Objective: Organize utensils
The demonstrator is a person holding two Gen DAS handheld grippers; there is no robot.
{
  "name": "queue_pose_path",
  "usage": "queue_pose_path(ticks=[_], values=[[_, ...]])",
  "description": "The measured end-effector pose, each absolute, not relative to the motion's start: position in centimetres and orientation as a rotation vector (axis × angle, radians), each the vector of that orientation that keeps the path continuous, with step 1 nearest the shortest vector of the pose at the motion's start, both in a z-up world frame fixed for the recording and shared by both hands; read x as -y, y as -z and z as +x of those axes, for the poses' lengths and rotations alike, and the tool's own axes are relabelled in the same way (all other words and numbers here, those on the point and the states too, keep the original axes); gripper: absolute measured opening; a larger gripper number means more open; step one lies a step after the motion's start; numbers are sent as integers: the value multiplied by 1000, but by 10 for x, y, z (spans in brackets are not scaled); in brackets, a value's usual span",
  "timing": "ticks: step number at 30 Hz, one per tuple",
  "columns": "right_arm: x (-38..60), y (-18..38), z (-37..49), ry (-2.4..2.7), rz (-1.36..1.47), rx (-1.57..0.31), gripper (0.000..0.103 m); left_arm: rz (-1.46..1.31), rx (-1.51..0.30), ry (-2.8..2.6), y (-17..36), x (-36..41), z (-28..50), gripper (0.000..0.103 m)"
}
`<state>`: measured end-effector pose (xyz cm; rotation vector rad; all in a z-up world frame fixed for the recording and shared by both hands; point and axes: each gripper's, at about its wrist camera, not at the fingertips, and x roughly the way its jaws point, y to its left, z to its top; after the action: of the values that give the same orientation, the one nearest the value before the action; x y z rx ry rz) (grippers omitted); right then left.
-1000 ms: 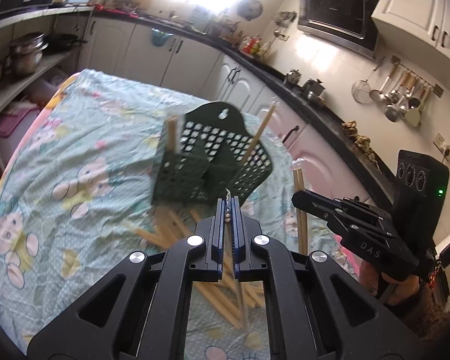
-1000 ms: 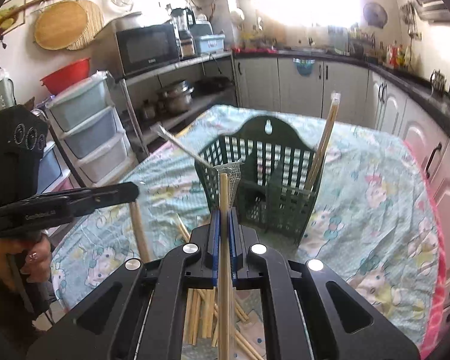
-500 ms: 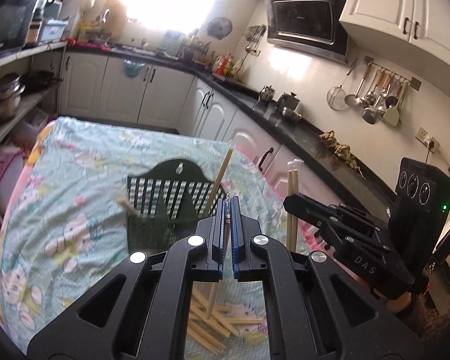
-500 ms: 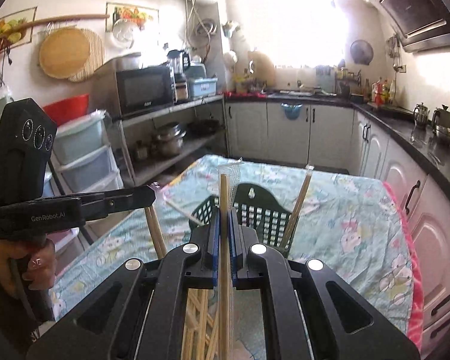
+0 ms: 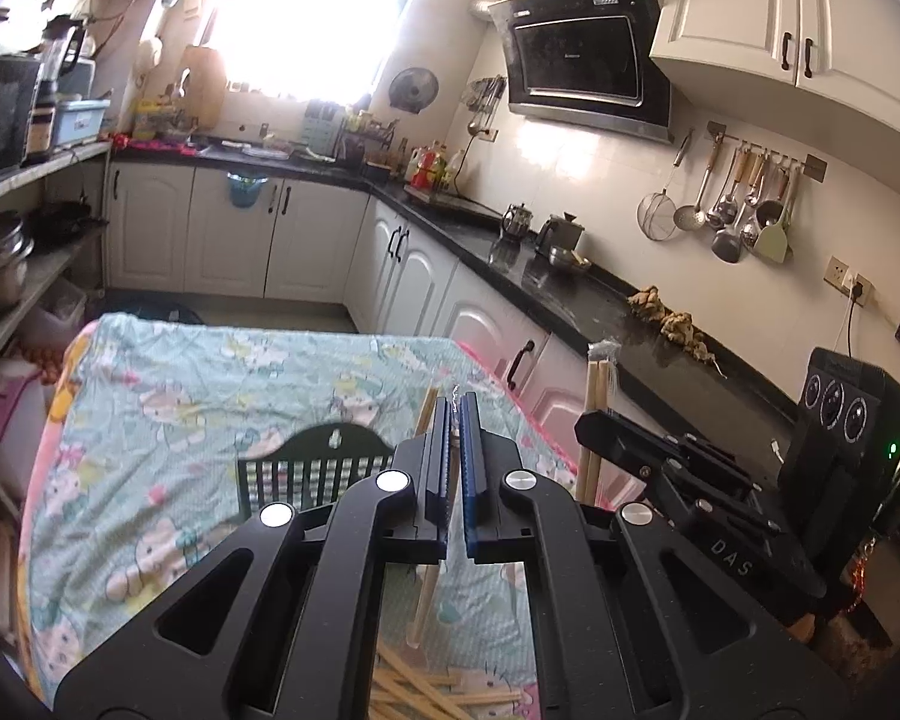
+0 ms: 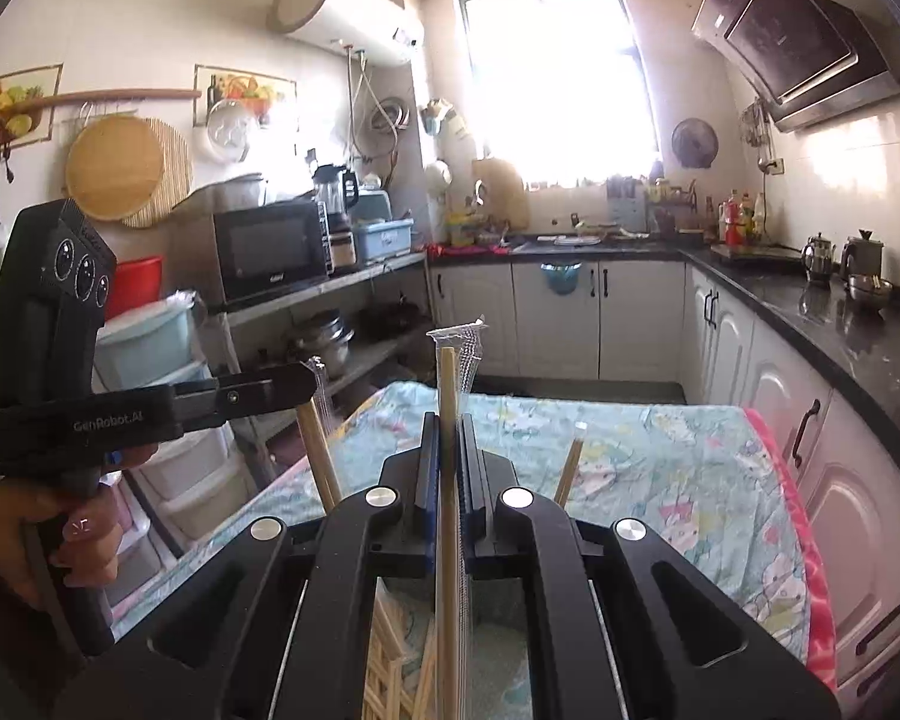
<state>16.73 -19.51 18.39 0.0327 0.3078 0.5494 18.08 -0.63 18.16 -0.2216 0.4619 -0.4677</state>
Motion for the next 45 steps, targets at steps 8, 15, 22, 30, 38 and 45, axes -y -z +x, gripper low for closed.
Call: queue_pose_path(ticks=[8, 15, 22, 30, 38, 45], values=[[200, -200, 178, -534, 63, -255, 6, -197, -402, 472, -216, 13, 195, 1], [203, -214, 193, -518, 87, -217, 6, -201, -355, 447, -239, 3, 212, 1], [201, -227, 210, -508, 93, -172, 6, -233, -317, 395, -253, -16, 232, 1], [194, -220, 234, -490, 111, -147, 6, -226, -288, 322, -245, -31, 247, 1], [183, -194, 255, -475, 123, -98, 6, -231, -328, 289, -209, -36, 264, 1], [176, -172, 269, -454, 106, -87, 6, -225, -341, 279, -186, -38, 268, 1]])
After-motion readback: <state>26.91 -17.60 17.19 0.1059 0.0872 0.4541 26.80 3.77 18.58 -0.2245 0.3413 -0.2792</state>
